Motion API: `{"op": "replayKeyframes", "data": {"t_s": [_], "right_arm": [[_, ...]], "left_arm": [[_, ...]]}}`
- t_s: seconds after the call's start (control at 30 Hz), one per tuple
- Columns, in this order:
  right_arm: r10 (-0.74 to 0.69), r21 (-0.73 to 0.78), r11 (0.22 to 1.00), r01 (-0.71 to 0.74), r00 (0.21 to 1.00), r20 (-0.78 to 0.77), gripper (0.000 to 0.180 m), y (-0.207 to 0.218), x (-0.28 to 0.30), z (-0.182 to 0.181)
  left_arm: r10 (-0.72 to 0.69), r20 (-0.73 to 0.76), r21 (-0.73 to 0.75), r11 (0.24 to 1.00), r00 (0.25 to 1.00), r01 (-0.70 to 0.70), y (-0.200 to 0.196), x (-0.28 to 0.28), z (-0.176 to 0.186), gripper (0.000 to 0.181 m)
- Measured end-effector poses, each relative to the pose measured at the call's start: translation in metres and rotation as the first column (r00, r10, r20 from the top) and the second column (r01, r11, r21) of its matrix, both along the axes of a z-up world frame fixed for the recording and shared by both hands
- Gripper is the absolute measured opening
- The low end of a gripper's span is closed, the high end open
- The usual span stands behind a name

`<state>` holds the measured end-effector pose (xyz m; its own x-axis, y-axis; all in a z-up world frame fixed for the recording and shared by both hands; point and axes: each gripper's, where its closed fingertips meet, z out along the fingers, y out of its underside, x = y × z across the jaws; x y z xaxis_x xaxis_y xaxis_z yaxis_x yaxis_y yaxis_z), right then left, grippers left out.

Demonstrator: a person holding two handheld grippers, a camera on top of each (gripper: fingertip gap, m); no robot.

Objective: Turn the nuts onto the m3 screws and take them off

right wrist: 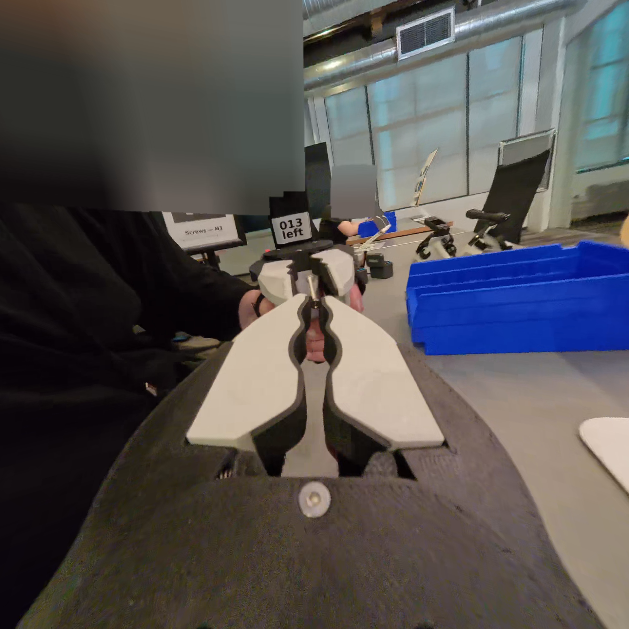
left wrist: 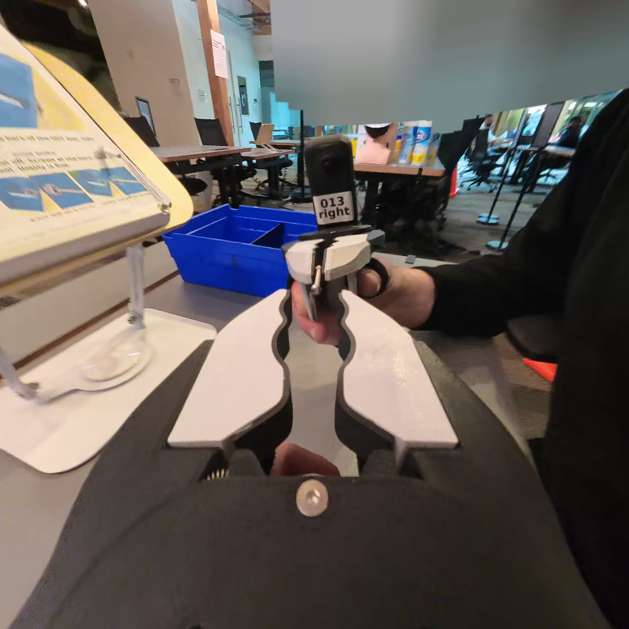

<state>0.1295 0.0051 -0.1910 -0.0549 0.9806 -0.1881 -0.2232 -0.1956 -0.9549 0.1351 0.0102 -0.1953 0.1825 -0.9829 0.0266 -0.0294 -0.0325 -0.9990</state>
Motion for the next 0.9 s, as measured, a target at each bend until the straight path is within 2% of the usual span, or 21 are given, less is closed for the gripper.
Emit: {"op": "replayKeyframes", "data": {"t_s": [0.17,0.3,0.6,0.73,0.9], "right_arm": [[0.088,-0.129,0.987,-0.097,0.993,-0.075,0.005,-0.0003,-0.0001,-0.0007],[0.123,-0.194,0.971,-0.14,0.988,-0.094,0.004,0.0016,-0.0002,-0.0048],[0.136,-0.223,0.962,-0.156,0.986,-0.101,0.004,0.0026,-0.0004,-0.006],[0.141,-0.233,0.959,-0.163,0.984,-0.111,0.004,0.0027,0.0003,-0.0052],[0.136,-0.233,0.959,-0.159,0.985,-0.111,0.004,0.0039,0.0017,-0.0053]], "left_arm": [[0.029,-0.073,0.122,0.992,0.997,-0.02,0.0033,0.001,-0.0018,0.02],[0.038,-0.1,0.18,0.983,0.994,-0.02,0.003,0.0017,-0.0002,0.007],[0.03,-0.117,0.199,0.98,0.993,-0.006,0.0022,-0.0007,-0.0006,0.003],[0.029,-0.11,0.211,0.977,0.994,-0.005,0.0007,-0.0007,-0.0003,0.008],[0.032,-0.128,0.216,0.976,0.991,-0.003,-0.0011,-0.0013,-0.0009,0.003]]}}
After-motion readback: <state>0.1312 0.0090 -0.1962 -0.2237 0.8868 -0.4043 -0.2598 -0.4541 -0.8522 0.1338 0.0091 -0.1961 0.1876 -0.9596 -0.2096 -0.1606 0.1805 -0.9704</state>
